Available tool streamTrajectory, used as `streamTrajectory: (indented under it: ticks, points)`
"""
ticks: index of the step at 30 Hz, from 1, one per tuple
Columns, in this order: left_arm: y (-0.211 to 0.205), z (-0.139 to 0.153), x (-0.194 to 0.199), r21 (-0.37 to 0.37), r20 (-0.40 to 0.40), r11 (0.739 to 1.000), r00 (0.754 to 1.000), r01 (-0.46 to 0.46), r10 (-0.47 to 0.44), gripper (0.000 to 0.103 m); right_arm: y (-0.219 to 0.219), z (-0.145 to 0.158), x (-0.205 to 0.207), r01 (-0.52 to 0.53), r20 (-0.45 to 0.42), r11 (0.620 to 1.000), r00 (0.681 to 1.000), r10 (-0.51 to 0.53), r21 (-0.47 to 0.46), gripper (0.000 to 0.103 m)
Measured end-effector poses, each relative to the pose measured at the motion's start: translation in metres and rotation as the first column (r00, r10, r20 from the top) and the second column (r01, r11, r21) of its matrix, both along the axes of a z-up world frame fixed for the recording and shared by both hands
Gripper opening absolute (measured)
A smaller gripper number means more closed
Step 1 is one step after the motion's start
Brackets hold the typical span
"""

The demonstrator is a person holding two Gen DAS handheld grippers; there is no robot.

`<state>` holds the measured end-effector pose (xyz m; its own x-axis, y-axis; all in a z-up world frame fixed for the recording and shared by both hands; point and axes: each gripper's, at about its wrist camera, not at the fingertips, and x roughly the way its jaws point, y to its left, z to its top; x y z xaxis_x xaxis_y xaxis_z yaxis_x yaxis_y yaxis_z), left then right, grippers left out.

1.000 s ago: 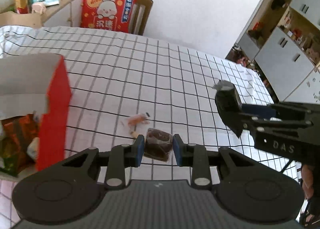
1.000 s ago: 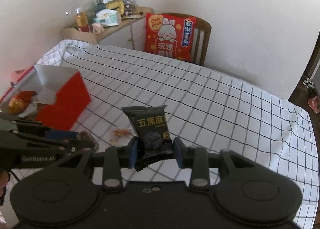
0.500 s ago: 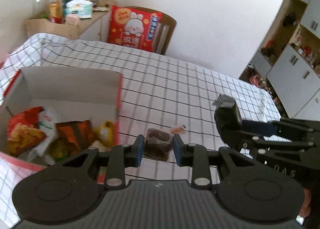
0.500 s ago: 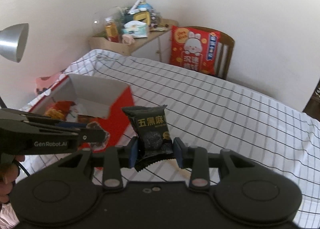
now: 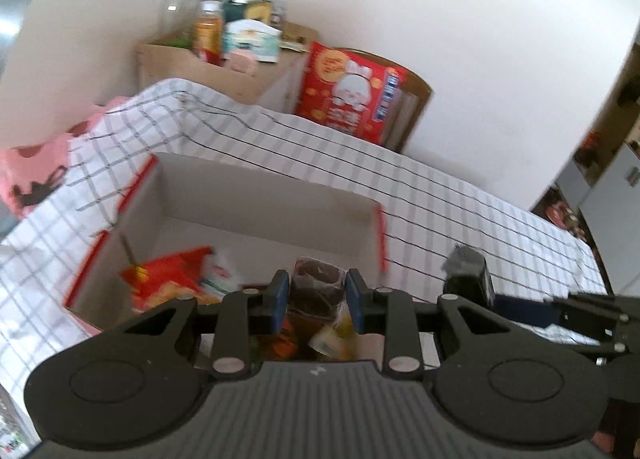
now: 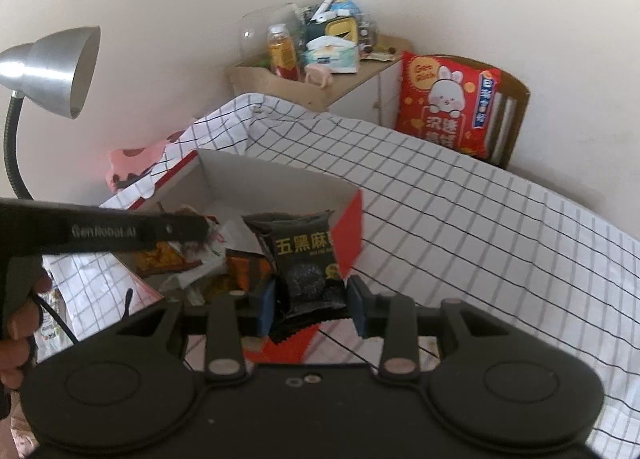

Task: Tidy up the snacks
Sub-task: 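Carry the brown candy and black packet over the box with both tools, then open both tools to drop the brown candy and black packet into the box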

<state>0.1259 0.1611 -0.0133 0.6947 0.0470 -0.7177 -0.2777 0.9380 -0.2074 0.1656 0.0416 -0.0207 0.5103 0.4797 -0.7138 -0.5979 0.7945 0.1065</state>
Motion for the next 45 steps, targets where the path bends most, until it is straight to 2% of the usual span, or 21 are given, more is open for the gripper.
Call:
streamTrajectory:
  ticks: [7, 15, 25, 31, 33, 35, 37, 38, 41, 45]
  points:
    - [0.05, -0.012, 0.013, 0.03, -0.031, 0.995, 0.995, -0.092, 0.093, 0.03, 0.043, -0.022, 0.02, -0.021, -0.044, 1.0, 0.999, 0.02, -0.021, 0.036]
    - [0.081, -0.04, 0.029, 0.017, -0.083, 0.991, 0.987, -0.133, 0.134, 0.03, 0.085, -0.052, 0.032, -0.07, -0.071, 0.993, 0.995, 0.064, -0.09, 0.036]
    - [0.063, -0.064, 0.045, 0.044, -0.132, 0.997, 0.989, -0.056, 0.061, 0.03, 0.106, -0.075, 0.038, -0.099, -0.092, 0.984, 0.992, 0.086, -0.149, 0.035]
    - [0.054, -0.072, 0.044, 0.043, -0.151, 0.999, 0.988, -0.026, 0.033, 0.03, 0.102, -0.072, 0.035, -0.114, -0.1, 0.984, 0.99, 0.101, -0.134, 0.042]
    - [0.052, -0.072, 0.043, 0.046, -0.148, 0.999, 0.988, -0.026, 0.033, 0.03, 0.099, -0.071, 0.034, -0.108, -0.103, 0.986, 0.99, 0.096, -0.124, 0.047]
    - [0.049, -0.07, 0.04, 0.055, -0.143, 0.998, 0.989, -0.025, 0.033, 0.038, 0.095, -0.068, 0.033, -0.103, -0.102, 0.989, 0.991, 0.092, -0.108, 0.054]
    - [0.048, -0.066, 0.037, 0.065, -0.127, 0.998, 0.991, -0.027, 0.035, 0.054, 0.091, -0.063, 0.031, -0.097, -0.094, 0.991, 0.992, 0.089, -0.093, 0.064]
    - [0.047, -0.064, 0.034, 0.063, -0.115, 0.998, 0.993, -0.028, 0.035, 0.056, 0.089, -0.06, 0.029, -0.095, -0.087, 0.992, 0.992, 0.088, -0.084, 0.068]
    - [0.046, -0.06, 0.029, 0.054, -0.105, 0.998, 0.994, -0.029, 0.035, 0.058, 0.083, -0.052, 0.026, -0.096, -0.072, 0.993, 0.993, 0.091, -0.066, 0.072]
    - [0.042, -0.053, 0.022, 0.064, -0.085, 0.997, 0.996, -0.035, 0.041, 0.069, 0.071, -0.042, 0.02, -0.089, -0.055, 0.995, 0.995, 0.087, -0.036, 0.083]
